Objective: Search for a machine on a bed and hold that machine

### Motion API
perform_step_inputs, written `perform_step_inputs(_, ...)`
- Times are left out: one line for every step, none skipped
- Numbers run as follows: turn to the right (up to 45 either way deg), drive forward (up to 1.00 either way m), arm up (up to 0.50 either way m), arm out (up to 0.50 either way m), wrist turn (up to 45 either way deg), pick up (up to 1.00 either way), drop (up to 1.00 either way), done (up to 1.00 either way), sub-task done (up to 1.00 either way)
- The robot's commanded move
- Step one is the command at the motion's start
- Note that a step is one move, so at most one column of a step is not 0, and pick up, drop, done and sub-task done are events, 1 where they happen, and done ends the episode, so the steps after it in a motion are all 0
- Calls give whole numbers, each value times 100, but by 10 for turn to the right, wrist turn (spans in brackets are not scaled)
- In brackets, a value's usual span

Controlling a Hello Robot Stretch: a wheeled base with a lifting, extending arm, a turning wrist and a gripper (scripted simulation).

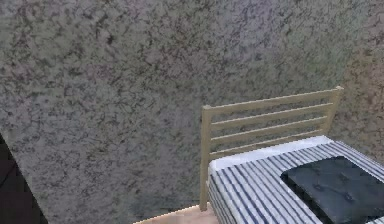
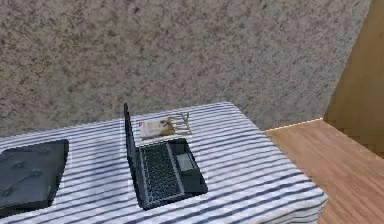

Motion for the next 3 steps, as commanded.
perform_step_inputs(0, 15, 0, 0, 0, 0, 0, 0, 0)
perform_step_inputs(0, 0, 50, 0, 0, 0, 0, 0, 0)
perform_step_inputs(0, 0, 16, 0, 0, 0, 0, 0, 0)
